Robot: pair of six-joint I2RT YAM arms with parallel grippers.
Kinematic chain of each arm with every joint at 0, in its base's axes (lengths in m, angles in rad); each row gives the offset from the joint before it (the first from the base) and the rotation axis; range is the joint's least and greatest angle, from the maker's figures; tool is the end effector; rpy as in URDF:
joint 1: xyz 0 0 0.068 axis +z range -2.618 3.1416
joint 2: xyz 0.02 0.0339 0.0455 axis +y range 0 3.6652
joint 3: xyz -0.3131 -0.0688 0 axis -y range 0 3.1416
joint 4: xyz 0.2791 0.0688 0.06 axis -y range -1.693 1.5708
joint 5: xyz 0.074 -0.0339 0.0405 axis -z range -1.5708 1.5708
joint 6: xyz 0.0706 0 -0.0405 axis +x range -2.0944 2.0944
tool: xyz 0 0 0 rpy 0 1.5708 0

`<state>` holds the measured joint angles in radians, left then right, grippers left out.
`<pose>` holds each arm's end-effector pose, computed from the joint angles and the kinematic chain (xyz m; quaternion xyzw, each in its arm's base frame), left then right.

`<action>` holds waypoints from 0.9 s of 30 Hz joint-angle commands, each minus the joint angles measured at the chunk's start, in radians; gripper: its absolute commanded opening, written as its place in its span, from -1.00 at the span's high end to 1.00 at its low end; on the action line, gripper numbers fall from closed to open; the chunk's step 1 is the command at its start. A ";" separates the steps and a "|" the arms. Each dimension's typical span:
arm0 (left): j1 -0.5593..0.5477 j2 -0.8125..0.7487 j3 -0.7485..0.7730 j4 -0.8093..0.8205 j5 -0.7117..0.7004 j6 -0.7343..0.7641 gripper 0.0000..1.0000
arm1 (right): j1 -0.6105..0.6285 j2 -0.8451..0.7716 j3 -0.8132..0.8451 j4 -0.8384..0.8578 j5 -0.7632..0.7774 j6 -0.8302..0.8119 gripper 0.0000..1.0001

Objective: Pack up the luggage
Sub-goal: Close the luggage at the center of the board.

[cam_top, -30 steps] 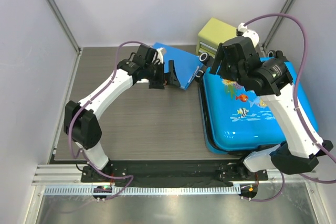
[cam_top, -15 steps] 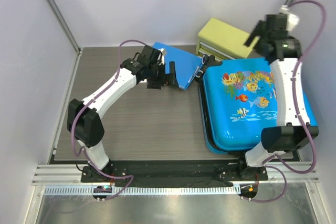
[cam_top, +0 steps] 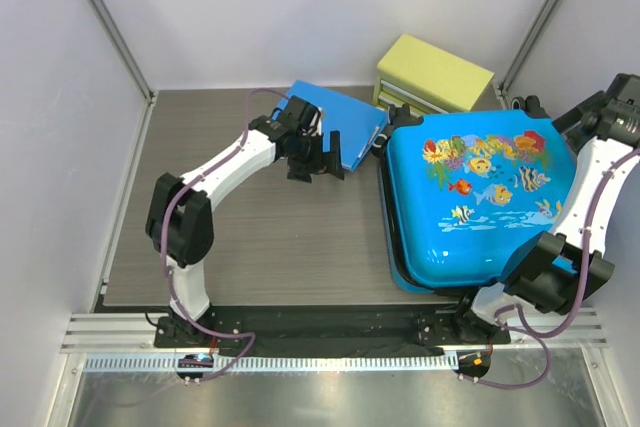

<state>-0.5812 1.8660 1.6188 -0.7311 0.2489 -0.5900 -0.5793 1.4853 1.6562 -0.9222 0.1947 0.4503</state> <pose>0.3882 -0.2758 0.2848 0.0321 0.9492 -0.2590 0.1758 0.2961 -0.2100 0.4343 0.4832 0.7755 -0.1145 0.3899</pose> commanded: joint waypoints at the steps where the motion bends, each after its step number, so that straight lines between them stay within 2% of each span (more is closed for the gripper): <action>1: 0.030 0.067 -0.033 0.071 0.082 0.012 -0.87 | -0.028 -0.089 -0.079 0.017 0.003 -0.004 -1.00; 4: 0.076 0.097 -0.080 0.160 0.148 -0.019 -0.87 | -0.054 -0.109 -0.150 0.006 0.006 -0.009 -1.00; 9: 0.162 0.142 -0.111 0.246 0.158 -0.027 -0.87 | -0.070 -0.163 -0.263 0.006 -0.004 -0.009 -0.99; 18: 0.233 0.280 -0.028 0.337 0.158 0.004 -0.88 | -0.073 -0.224 -0.458 0.020 -0.230 0.071 -0.97; 27: 0.287 0.355 0.041 0.418 0.138 -0.031 -0.89 | -0.071 -0.332 -0.637 -0.035 -0.290 0.051 -0.91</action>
<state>-0.3260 2.1658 1.6062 -0.3851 0.4095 -0.6109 -0.6834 1.1652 1.1465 -0.6167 0.1429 0.4202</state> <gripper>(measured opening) 0.940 0.963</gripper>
